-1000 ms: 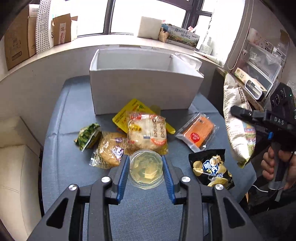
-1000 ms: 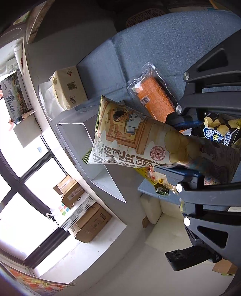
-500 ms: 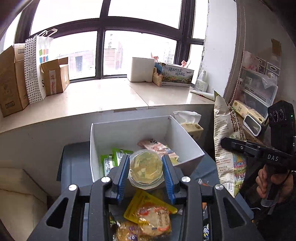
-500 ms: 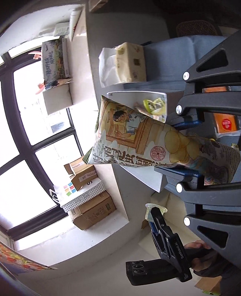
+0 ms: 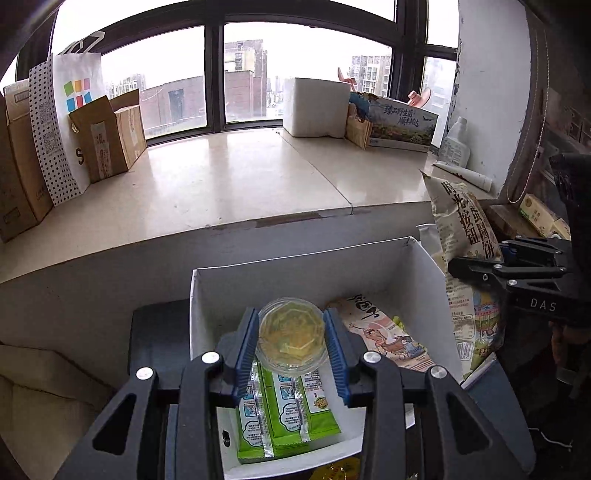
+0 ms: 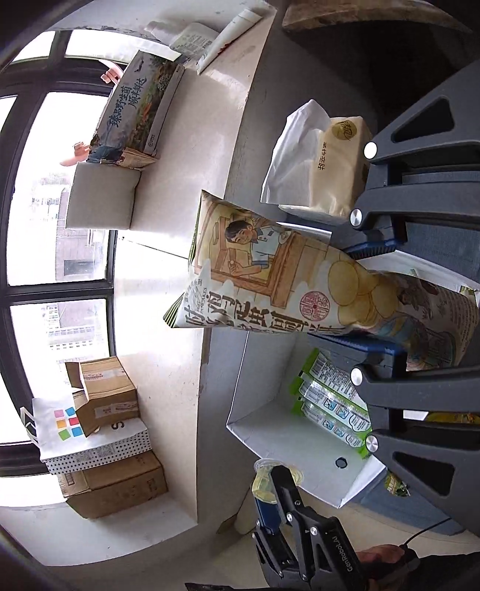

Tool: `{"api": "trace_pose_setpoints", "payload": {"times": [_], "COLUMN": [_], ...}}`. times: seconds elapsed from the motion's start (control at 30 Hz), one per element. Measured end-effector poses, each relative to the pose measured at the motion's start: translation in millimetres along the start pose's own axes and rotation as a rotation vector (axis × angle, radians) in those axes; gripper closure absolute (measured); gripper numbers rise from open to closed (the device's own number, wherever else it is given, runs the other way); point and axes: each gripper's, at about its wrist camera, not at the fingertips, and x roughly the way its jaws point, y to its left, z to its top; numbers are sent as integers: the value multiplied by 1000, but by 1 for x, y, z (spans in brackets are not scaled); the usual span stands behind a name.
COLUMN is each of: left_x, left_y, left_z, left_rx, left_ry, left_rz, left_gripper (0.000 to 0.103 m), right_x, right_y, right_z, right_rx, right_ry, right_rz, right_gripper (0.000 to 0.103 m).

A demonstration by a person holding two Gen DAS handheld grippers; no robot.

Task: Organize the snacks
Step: 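Drop the chip bag and jelly cup into the white box, open both tools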

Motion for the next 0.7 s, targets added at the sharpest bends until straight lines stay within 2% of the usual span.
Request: {"api": "trace_pose_setpoints", "payload": {"times": [0.03,0.07,0.1,0.13,0.2,0.4,0.53,0.7], "left_x": [5,8,10,9,7,-5,-29,-76], "left_y": [4,8,12,15,20,23,15,-4], "left_z": [-2,-4,-7,-11,-16,-26,-37,-64], "left_rx": [-9,-19,-29,-39,-57,-66,-48,11], "left_ry": [11,26,30,21,14,13,-12,-66], "left_rz": [17,25,25,15,-9,3,-13,-41], "left_gripper": [46,33,10,0,0,0,0,0], "right_x": [6,9,9,7,4,-22,-54,-101], "right_y": [-2,-4,-7,-9,-15,-18,-10,2], "right_z": [1,1,0,-2,-7,-25,-46,-95], "right_rx": [5,18,36,51,77,149,145,141], "right_ry": [21,28,17,-5,-22,-64,-127,-208], "right_rz": [-12,-34,-51,-53,-45,14,31,104], "right_gripper": [39,10,2,0,0,0,0,0]}}
